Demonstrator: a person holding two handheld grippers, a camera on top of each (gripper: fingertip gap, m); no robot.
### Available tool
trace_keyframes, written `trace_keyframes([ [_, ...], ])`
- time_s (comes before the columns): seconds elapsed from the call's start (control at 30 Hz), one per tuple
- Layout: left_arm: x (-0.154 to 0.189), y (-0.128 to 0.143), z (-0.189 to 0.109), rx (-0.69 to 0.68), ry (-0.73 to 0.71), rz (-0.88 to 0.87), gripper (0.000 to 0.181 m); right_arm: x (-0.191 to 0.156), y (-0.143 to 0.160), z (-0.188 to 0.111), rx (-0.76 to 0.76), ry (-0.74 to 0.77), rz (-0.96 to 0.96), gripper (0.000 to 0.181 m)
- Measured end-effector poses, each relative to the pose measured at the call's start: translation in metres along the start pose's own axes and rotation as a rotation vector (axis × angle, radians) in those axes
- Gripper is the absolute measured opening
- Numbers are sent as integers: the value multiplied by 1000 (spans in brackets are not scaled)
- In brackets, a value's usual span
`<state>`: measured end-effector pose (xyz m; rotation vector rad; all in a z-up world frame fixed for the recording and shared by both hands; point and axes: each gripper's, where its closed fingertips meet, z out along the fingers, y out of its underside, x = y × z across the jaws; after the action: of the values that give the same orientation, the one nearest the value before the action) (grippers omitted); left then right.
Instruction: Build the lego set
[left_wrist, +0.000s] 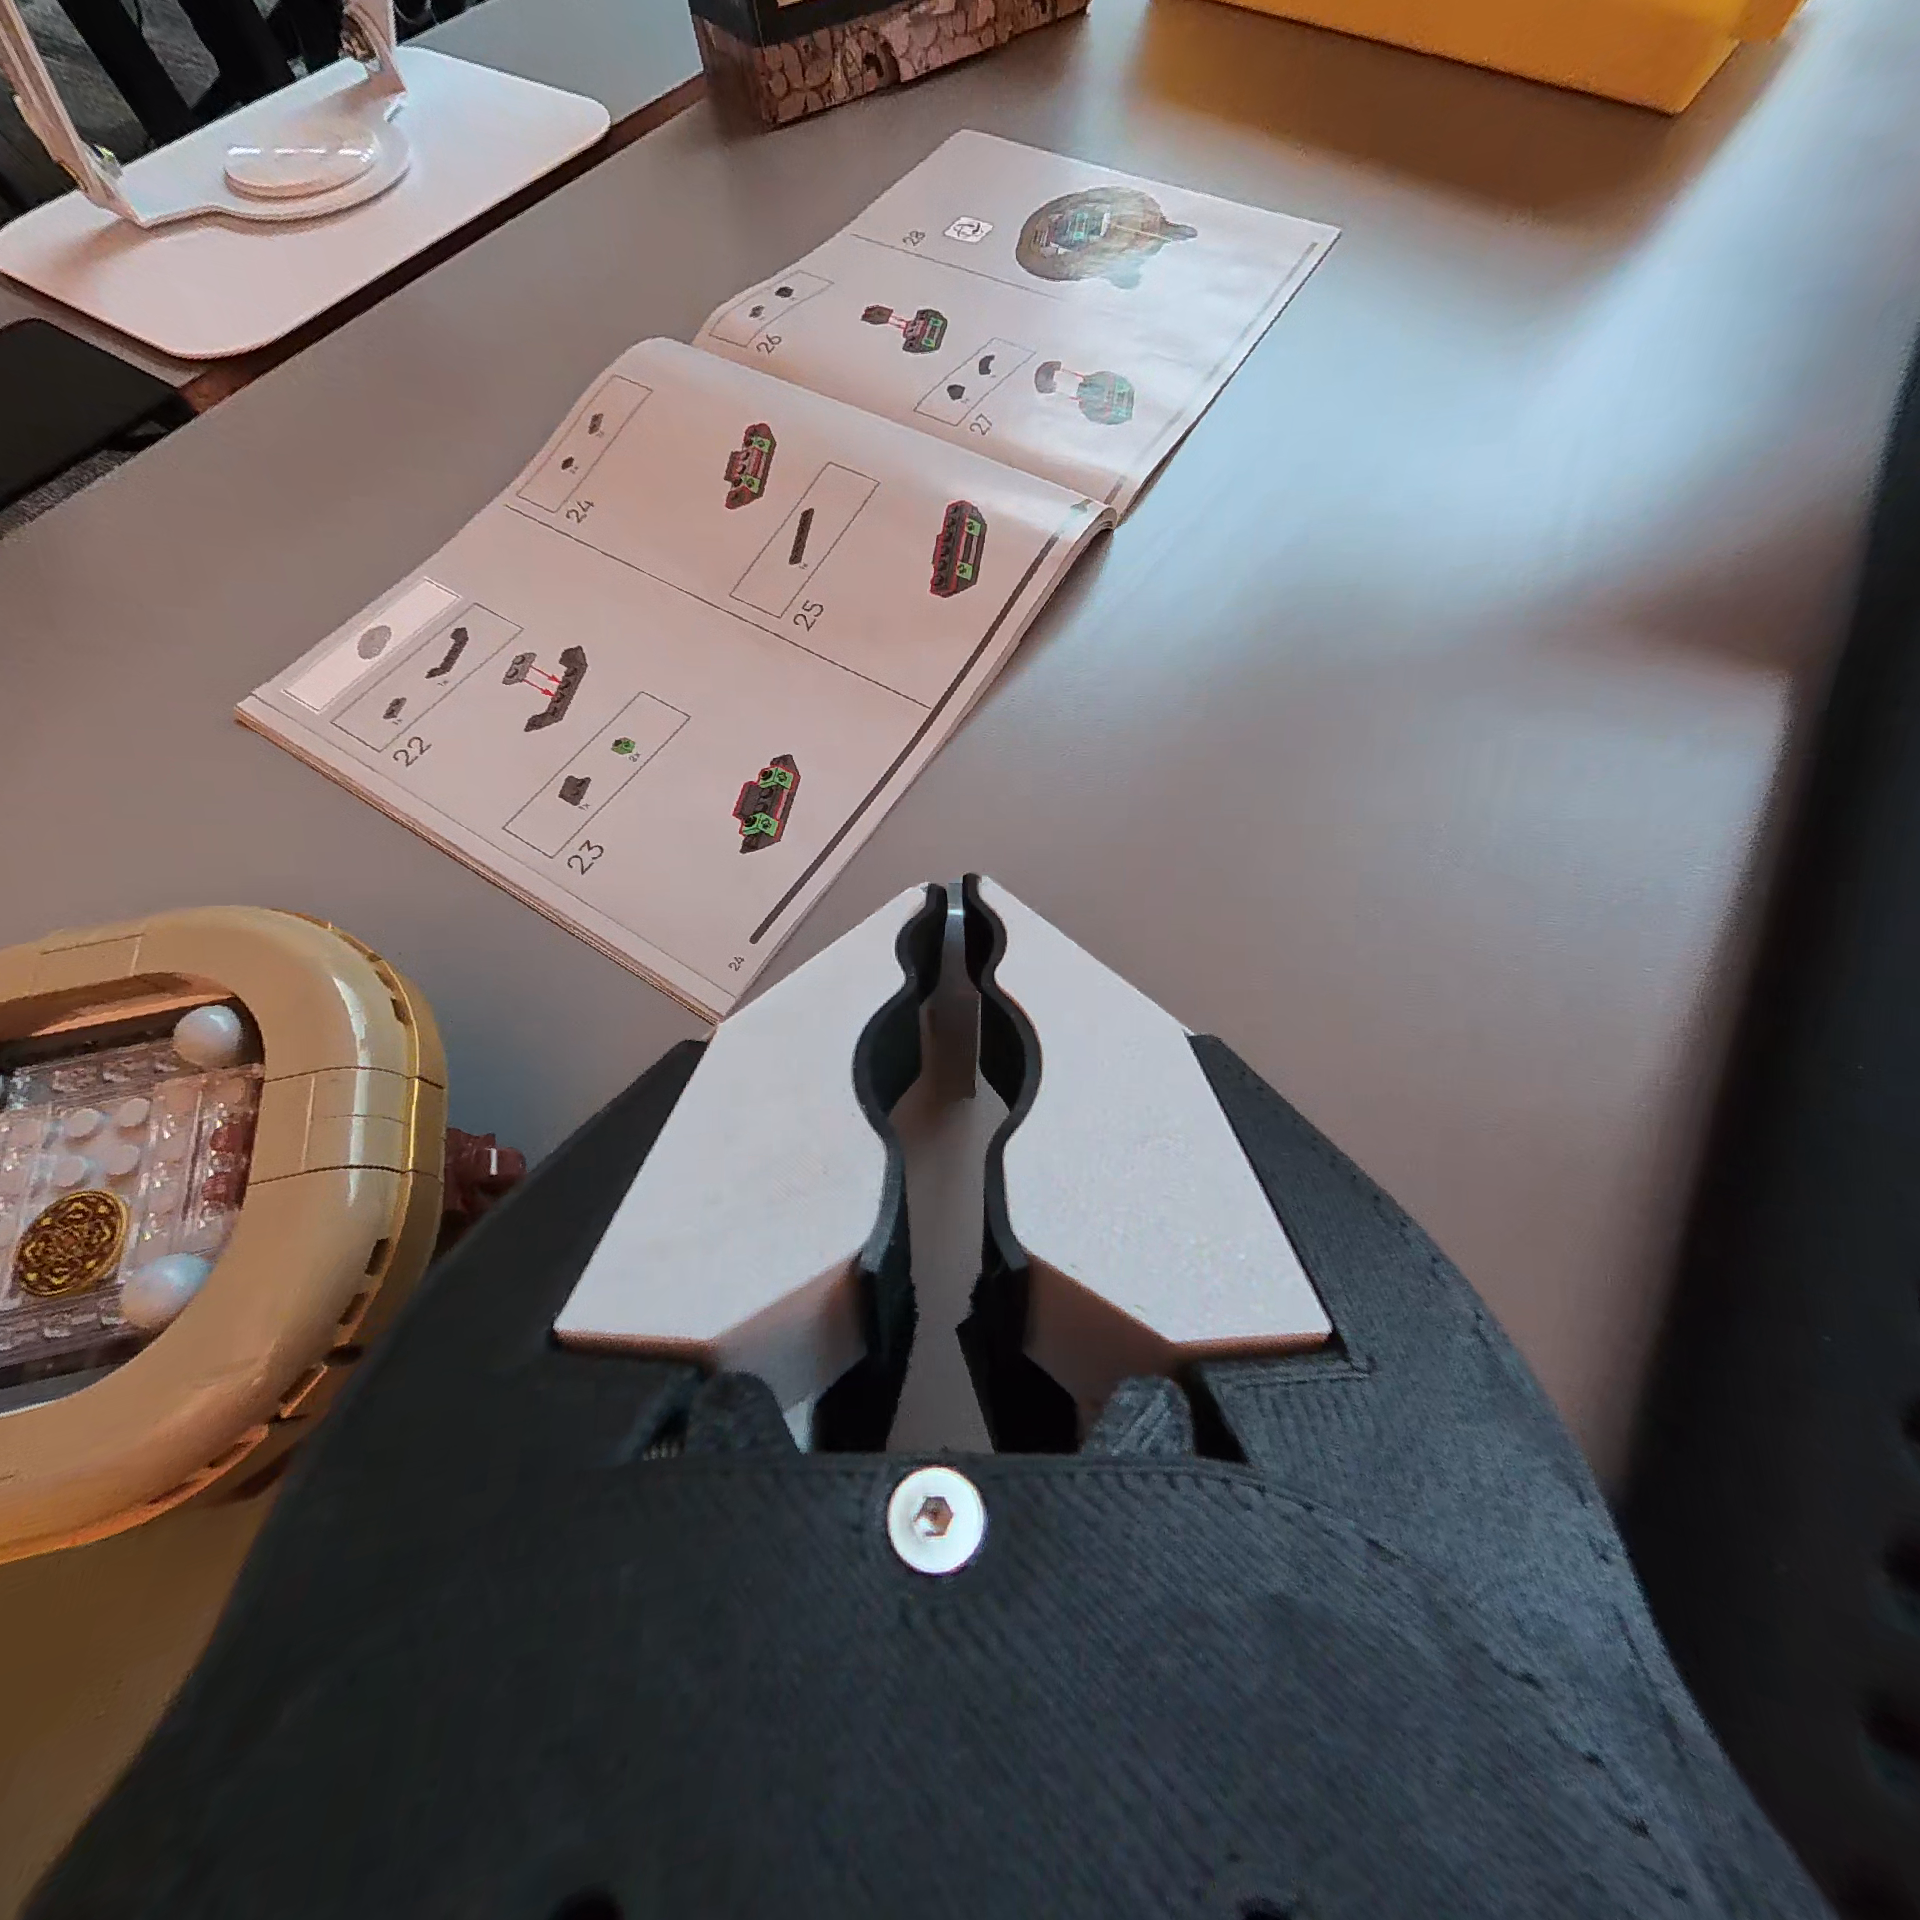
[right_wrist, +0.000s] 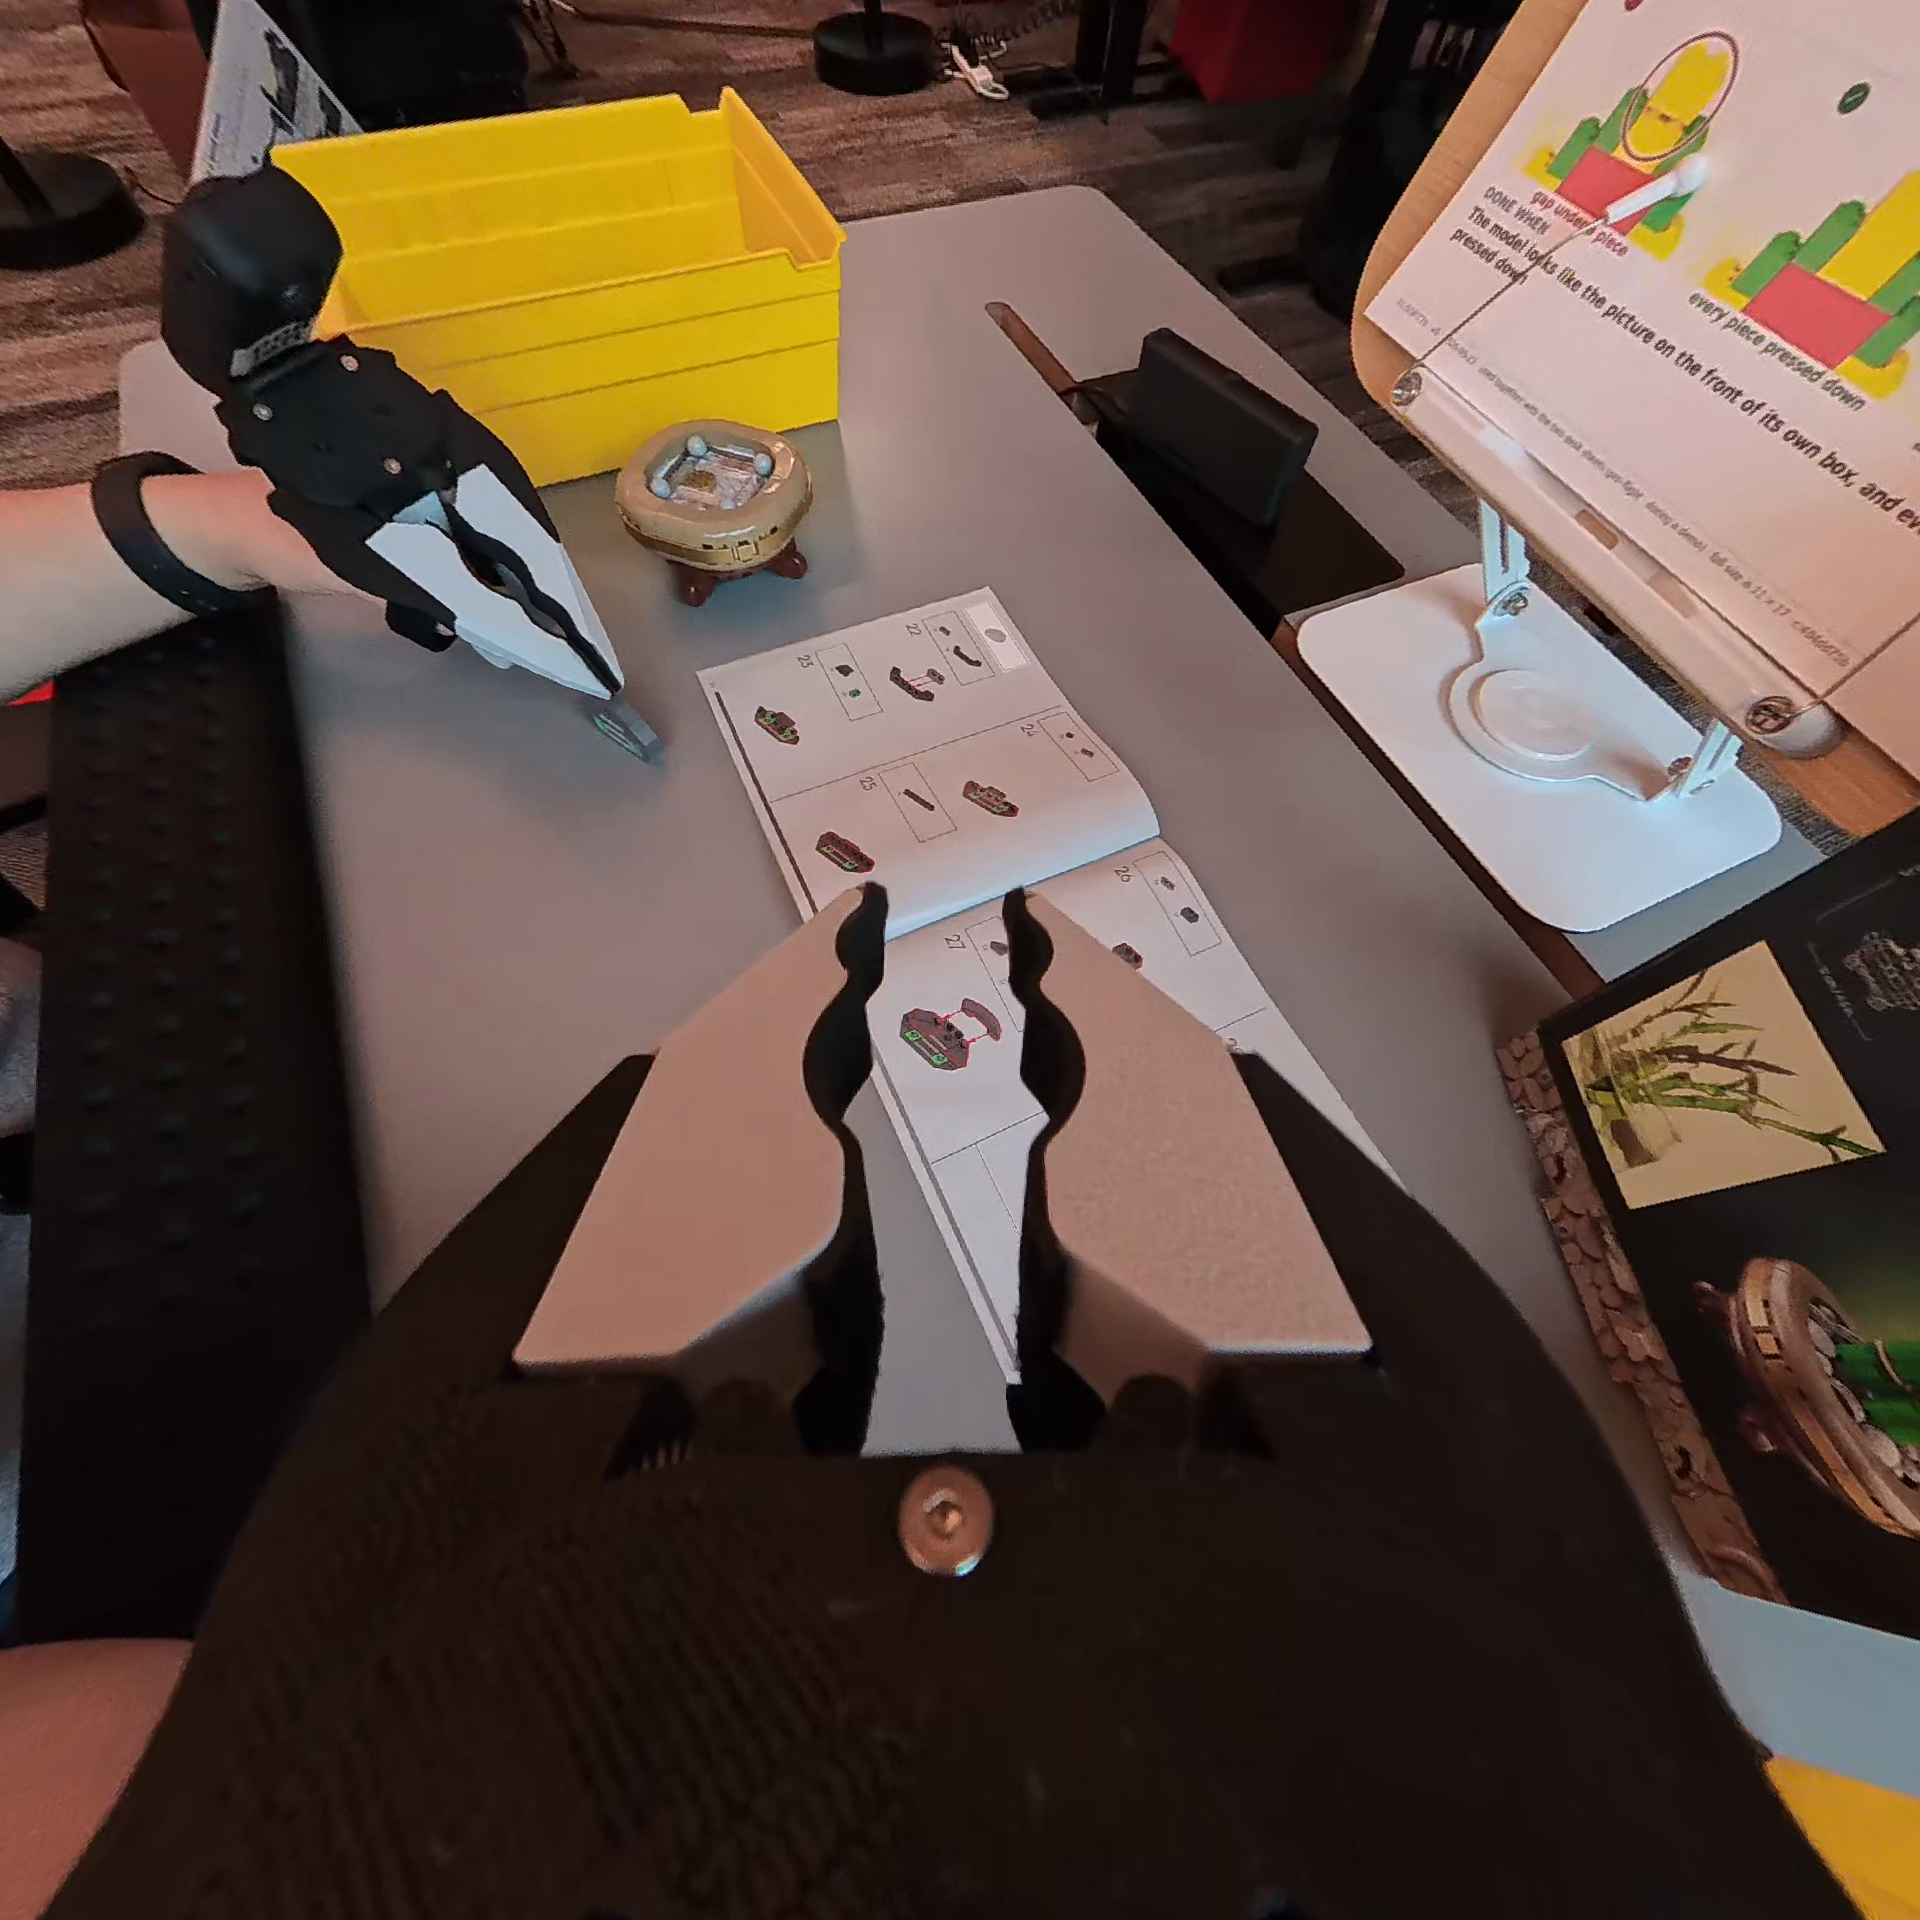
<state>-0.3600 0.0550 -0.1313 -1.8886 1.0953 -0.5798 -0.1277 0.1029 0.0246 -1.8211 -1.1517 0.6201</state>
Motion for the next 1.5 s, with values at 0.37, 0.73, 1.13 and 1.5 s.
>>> trace_keyframes([
  [0.37,5,-61,-39,215,-39,6,9,15,-2,-9,23,96,-15,21],
  [0.73,-93,-63,-247,213,-598,14,25,68,-13,-41,174,380,14,22],
  [1.13,-102,3,-291,187,-610,-144,32,72,15,0,-24,385,-28,23],
  [1.5,-6,-5,-99,110,-175,-213,54,49,21,48,-142,278,-114,25],
])
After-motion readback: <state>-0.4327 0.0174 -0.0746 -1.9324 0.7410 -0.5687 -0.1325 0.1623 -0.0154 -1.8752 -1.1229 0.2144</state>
